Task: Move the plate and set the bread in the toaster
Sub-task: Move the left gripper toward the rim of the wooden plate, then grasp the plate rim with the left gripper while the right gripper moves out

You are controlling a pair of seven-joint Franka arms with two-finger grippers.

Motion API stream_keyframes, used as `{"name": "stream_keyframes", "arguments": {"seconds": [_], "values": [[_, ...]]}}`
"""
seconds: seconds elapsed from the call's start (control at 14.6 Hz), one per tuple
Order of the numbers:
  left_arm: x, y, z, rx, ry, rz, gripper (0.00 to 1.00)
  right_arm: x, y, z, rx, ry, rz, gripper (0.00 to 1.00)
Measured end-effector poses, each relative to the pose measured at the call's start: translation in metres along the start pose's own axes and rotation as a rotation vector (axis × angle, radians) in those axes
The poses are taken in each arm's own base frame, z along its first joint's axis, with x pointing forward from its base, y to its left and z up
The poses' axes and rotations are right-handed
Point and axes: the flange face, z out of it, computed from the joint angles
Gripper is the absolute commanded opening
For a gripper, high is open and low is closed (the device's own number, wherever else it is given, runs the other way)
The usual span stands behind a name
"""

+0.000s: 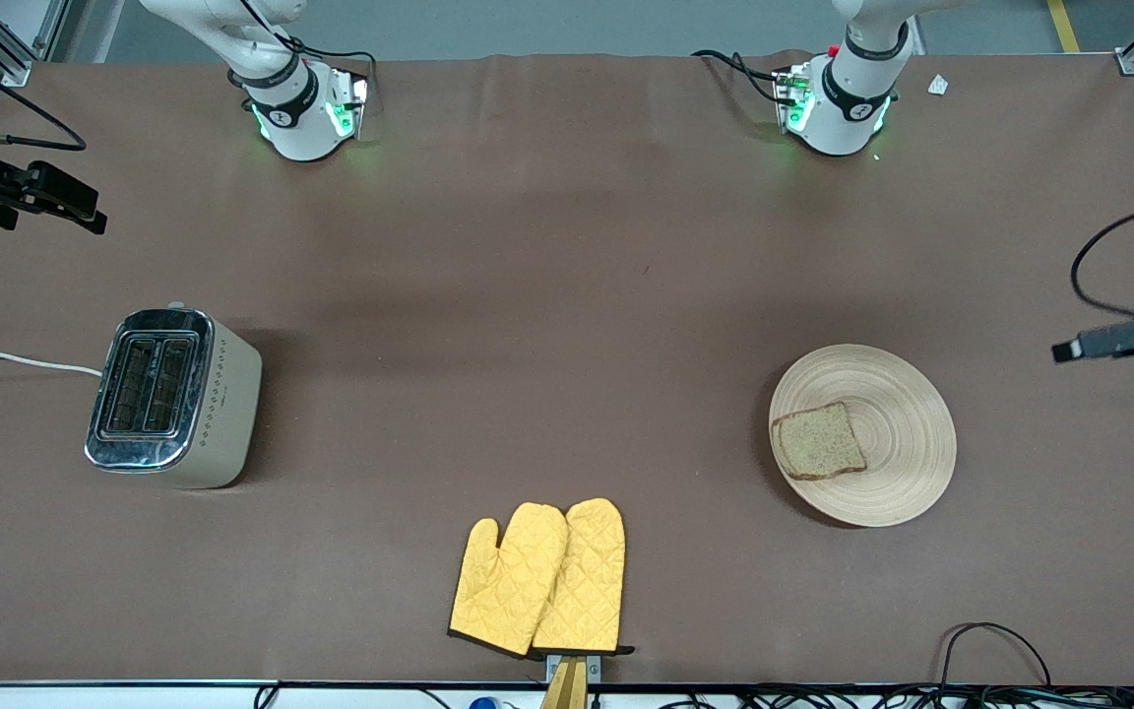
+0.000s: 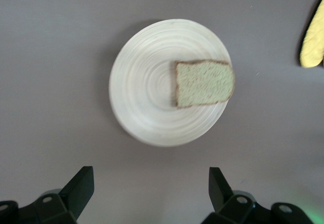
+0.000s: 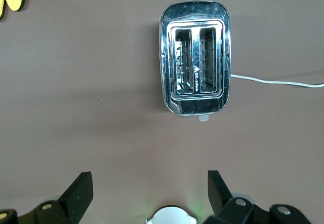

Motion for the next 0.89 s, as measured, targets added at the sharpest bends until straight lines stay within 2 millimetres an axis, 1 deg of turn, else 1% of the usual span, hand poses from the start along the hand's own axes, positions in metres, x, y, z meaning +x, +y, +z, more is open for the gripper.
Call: {"name": "stream_keyframes", "arguments": {"seconds": [0.07, 0.21, 0.34, 0.41, 0.55, 0.75, 0.89], "values": [[0.015, -0.021, 0.024, -0.049, -0.001, 0.008, 1.0, 0.0, 0.0, 0.0, 0.0, 0.0, 0.0, 1.0], [0.039, -0.071, 0.074, -0.153, 0.007, 0.047, 1.0, 0.0, 0.0, 0.0, 0.0, -0.001, 0.0, 1.0], [0.052, -0.117, 0.122, -0.241, 0.018, 0.076, 1.0, 0.0, 0.0, 0.0, 0.0, -0.001, -0.001, 1.0], [0.056, -0.133, 0.141, -0.26, 0.022, 0.084, 0.98, 0.0, -0.001, 0.0, 0.0, -0.001, -0.001, 1.0], [0.06, -0.154, 0.168, -0.317, 0.038, 0.11, 0.9, 0.0, -0.001, 0.0, 0.0, -0.001, -0.001, 1.0], [0.061, -0.176, 0.2, -0.389, 0.054, 0.157, 0.81, 0.0, -0.001, 0.0, 0.0, -0.001, -0.002, 1.0], [0.061, -0.187, 0.219, -0.421, 0.057, 0.177, 0.75, 0.0, -0.002, 0.0, 0.0, -0.001, -0.004, 1.0]]}}
